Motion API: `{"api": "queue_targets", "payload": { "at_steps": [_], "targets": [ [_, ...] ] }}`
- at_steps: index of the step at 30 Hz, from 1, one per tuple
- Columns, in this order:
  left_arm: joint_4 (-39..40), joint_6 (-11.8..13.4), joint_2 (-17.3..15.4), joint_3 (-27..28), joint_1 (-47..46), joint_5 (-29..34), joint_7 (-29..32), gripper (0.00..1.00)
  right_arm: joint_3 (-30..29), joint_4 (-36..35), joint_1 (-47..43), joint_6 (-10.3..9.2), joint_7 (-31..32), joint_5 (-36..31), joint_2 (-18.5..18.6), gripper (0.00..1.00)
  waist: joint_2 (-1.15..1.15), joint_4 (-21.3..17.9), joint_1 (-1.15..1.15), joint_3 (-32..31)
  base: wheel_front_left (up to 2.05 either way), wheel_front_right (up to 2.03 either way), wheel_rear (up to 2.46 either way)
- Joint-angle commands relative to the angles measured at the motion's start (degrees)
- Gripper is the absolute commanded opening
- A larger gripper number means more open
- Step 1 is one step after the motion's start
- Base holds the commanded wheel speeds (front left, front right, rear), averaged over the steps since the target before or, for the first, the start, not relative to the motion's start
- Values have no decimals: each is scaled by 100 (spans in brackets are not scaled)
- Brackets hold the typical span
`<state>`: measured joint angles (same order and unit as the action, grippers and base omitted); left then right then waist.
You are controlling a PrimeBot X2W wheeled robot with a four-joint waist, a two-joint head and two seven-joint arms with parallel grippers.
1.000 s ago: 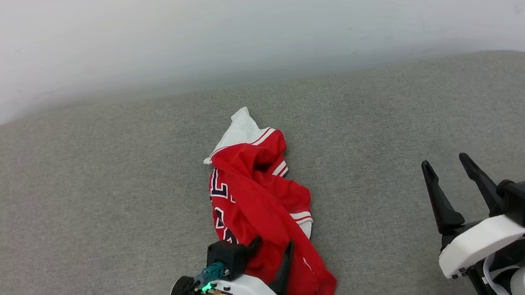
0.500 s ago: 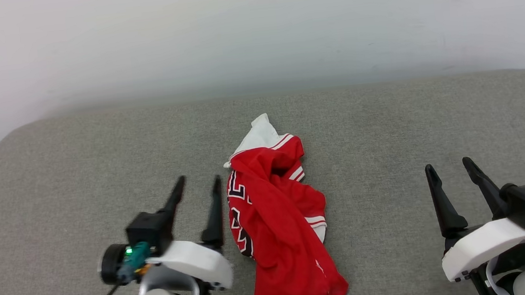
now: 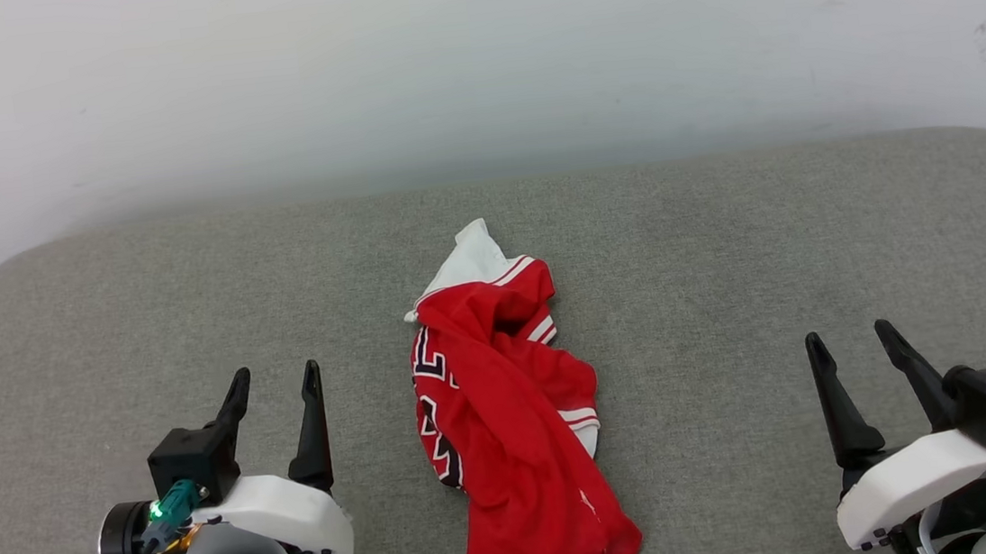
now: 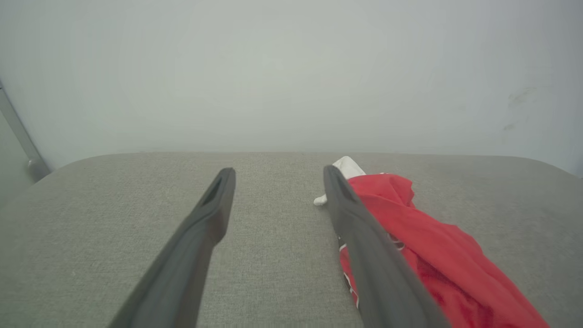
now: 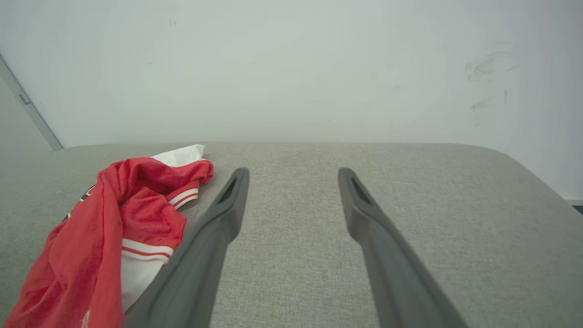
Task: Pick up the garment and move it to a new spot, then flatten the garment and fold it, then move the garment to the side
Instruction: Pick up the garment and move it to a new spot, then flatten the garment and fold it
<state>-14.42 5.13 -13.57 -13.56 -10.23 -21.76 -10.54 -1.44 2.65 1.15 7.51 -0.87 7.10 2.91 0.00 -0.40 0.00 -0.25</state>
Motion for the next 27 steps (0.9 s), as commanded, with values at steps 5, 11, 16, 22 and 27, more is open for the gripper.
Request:
{"api": "queue_targets", "payload": {
  "at_steps": [5, 11, 16, 22, 27],
  "targets": [
    [19, 66, -43, 11, 96, -26, 21, 100, 16, -44, -62, -4, 5, 54, -3, 100, 0, -32, 0, 11, 0, 0, 0],
    [53, 92, -73, -10, 80, -31, 48, 100, 32, -24, -43, -4, 11, 75, -3, 100, 0, -30, 0, 25, 0, 0, 0],
    [49, 77, -78, -114, -215, 34, 199, 100, 84, -22, 68, -4, 12, 93, -3, 100, 0, -64, 0, 123, 0, 0, 0],
    [-99, -184, -35, -428, -1048, 85, 781, 100, 220, 20, 244, -4, -18, 135, -3, 100, 0, -241, 0, 365, 0, 0, 0],
    [-262, -474, -60, -655, -1634, 20, 1445, 100, 284, 39, 343, -4, -42, 162, -3, 100, 0, -416, 0, 573, 0, 0, 0]
  ]
}}
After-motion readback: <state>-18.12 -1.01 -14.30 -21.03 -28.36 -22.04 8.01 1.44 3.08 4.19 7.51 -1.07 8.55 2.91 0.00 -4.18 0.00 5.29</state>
